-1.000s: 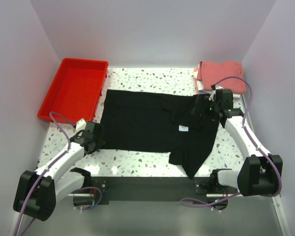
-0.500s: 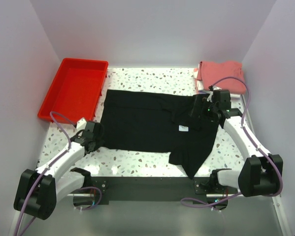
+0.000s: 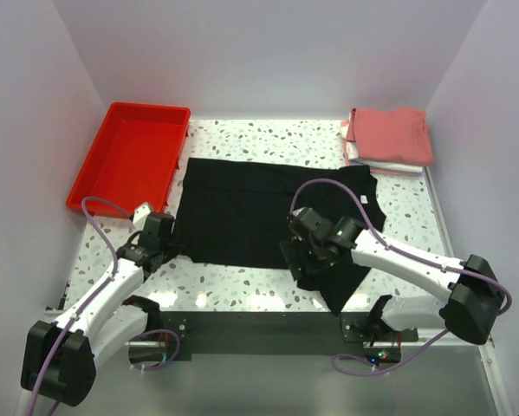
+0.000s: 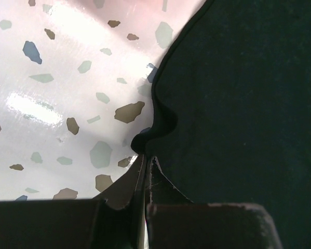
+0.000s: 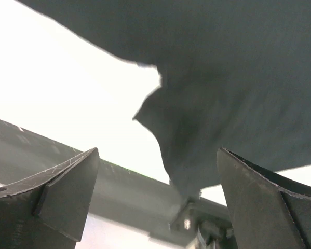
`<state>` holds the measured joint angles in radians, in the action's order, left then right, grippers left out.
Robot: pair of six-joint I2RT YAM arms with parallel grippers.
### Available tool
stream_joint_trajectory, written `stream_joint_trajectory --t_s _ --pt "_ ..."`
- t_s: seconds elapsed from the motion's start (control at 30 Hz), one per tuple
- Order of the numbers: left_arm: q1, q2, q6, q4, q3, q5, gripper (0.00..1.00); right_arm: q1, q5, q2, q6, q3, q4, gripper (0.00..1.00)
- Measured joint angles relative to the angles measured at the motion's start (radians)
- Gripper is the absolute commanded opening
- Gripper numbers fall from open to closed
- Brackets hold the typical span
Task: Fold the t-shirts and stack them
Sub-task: Fold the tshirt
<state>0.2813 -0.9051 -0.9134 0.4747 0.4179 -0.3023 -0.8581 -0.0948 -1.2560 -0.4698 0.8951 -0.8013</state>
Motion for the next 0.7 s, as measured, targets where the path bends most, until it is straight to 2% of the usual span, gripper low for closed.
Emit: stream_joint_trajectory --t_s 0.13,0.4,0.43,0.5,0.57,0.6,0.67,0.7 --pt "0.000 0.019 0.016 0.001 -0.001 0.004 0.00 -0.114 -0.023 0.006 -0.099 -0.052 -0.127 0.94" --pt "0.000 0.047 0.017 0.000 -0.006 0.007 0.00 -0.130 -0.018 0.063 -0.201 -0.220 -0.203 0.86" --pt "0.000 0.047 0.017 0.001 -0.006 0.007 0.00 -0.130 -0.020 0.051 -0.204 -0.225 -0.199 0.80" --pt "0.000 0.047 0.018 0.001 -0.006 0.007 0.00 -0.130 -0.028 0.021 -0.204 -0.226 -0.184 0.75" --pt "0.000 0.046 0.018 0.001 -0.006 0.007 0.00 -0.130 -0.039 -0.016 -0.209 -0.226 -0.164 0.65" --pt "0.000 0.046 0.018 0.001 -0.006 0.007 0.00 -0.130 -0.046 -0.034 -0.213 -0.225 -0.156 0.54" --pt "0.000 0.047 0.018 0.001 -0.006 0.008 0.00 -0.130 -0.057 -0.063 -0.218 -0.225 -0.146 0.41" --pt "0.000 0.047 0.018 0.001 -0.006 0.008 0.00 -0.130 -0.069 -0.073 -0.220 -0.223 -0.142 0.28"
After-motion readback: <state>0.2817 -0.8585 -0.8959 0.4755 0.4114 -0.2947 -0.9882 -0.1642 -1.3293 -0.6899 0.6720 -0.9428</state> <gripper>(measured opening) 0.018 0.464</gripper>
